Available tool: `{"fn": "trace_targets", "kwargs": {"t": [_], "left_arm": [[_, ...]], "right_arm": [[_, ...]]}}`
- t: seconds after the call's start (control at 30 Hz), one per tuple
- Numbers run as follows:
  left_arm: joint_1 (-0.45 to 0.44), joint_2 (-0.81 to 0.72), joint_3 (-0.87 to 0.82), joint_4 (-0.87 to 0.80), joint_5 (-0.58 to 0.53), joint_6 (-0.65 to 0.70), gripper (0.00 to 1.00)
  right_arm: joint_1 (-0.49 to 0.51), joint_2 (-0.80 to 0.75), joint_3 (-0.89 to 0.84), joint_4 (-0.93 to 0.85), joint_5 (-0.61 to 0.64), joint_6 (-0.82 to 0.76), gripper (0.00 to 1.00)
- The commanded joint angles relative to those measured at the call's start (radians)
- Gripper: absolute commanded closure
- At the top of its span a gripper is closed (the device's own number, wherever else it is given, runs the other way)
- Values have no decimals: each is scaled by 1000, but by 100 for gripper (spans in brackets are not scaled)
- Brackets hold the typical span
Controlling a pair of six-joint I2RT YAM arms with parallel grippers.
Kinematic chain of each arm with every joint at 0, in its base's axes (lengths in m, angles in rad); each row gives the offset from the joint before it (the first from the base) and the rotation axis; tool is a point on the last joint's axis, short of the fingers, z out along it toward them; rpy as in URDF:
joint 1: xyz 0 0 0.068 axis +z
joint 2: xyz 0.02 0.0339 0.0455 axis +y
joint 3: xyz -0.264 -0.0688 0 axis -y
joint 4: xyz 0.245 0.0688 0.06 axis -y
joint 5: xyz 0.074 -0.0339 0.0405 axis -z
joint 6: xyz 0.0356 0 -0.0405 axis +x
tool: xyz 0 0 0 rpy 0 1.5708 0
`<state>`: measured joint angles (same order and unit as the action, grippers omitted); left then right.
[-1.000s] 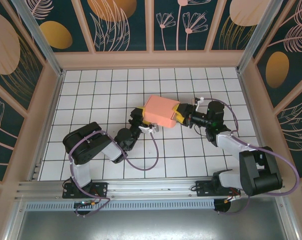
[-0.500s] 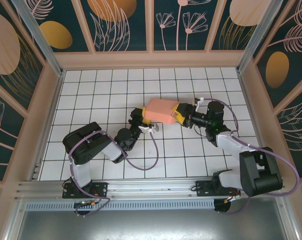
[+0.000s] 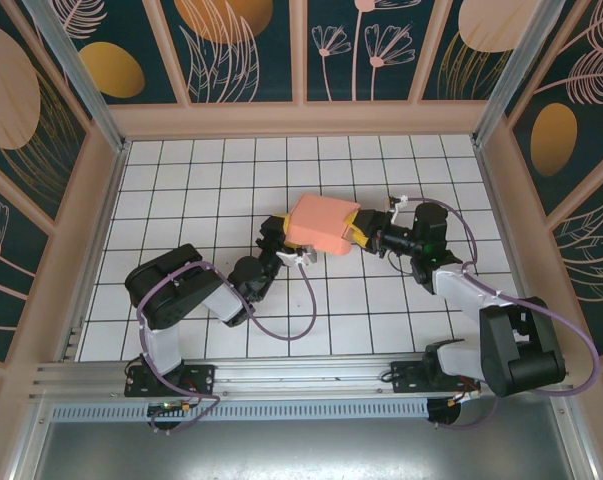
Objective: Fold the paper box
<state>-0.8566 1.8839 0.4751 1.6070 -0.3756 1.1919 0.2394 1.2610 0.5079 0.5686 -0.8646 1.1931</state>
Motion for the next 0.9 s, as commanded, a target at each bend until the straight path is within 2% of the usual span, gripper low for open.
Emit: {"fn": "trace_targets", "kwargs": {"t": [0.0, 0.1, 0.17, 0.27, 0.43, 0.53, 0.7, 0.87], "left_arm": [[-4, -1, 19, 110, -5, -7, 35], [-4, 7, 23, 104, -2, -8, 26], [-4, 11, 26, 102, -1, -9, 26], [-4, 17, 30, 96, 3, -10, 30], [-4, 13, 31, 88, 3, -20, 47], [-4, 8, 30, 88, -1, -20, 54], [-4, 3, 25, 92, -9, -21, 57], [-4, -9, 22, 87, -6, -33, 57]], "right_arm": [[8, -29, 24, 2, -16, -25, 58], [12, -29, 30, -1, -28, -30, 58], [16, -32, 35, -15, -28, -41, 59], [19, -37, 37, -22, -26, -47, 59], [20, -40, 38, -26, -27, -50, 59], [21, -34, 40, -26, -28, -55, 59], [21, -27, 41, -27, -22, -56, 57], [18, -43, 54, -60, 9, -85, 42]]}}
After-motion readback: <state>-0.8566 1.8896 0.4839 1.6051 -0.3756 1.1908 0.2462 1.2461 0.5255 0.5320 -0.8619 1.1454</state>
